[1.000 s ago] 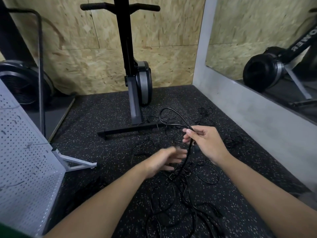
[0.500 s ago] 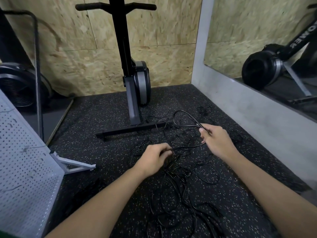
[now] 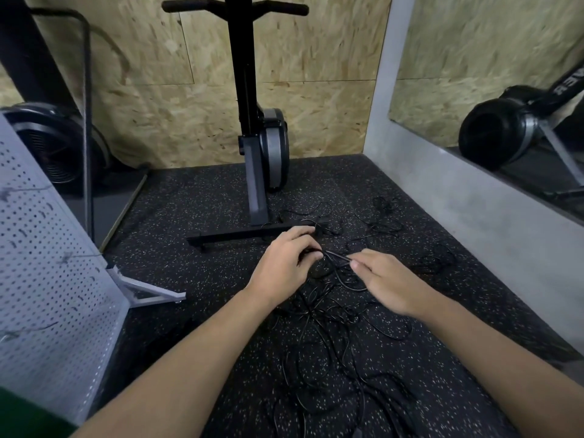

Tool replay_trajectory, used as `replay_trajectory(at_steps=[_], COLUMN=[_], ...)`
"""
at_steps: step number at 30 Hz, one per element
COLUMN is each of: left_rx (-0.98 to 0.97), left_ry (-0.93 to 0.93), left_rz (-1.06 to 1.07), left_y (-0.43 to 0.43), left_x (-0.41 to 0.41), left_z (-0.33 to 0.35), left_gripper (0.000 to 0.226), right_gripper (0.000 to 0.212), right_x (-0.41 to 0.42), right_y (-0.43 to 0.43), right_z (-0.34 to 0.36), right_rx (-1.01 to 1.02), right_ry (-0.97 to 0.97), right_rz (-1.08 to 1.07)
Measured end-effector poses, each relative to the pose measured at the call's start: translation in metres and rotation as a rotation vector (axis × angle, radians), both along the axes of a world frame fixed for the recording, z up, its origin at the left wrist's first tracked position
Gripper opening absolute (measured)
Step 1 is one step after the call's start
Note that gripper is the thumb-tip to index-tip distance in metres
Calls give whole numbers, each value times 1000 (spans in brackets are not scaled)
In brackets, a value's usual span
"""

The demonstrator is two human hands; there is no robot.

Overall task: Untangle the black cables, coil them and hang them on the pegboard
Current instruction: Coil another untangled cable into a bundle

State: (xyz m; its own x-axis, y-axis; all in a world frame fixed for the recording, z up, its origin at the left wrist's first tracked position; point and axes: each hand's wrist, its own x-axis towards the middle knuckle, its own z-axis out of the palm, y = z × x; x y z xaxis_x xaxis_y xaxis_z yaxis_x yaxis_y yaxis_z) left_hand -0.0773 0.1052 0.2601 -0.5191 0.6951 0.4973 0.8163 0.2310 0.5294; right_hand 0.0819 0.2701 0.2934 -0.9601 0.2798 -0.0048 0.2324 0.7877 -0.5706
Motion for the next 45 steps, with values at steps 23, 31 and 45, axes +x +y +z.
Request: replay_trajectory(at_steps=[23,31,45], left_rx=[-140,-260,-38], left_ry=[-338,-387,-557], left_rz=[45,-23,62], left_y=[-15,-15,-26], left_x=[-10,-11,0], left_z=[-13,-27,-26], left_gripper=[35,69,70], right_gripper=[27,25,18], right_x=[0,-7,-2], right_y=[3,2,-21], right_z=[-12,-18,-27], right_rx=[111,80,-80], right_ry=[59,136,-60], right_rz=[28,-64,-29])
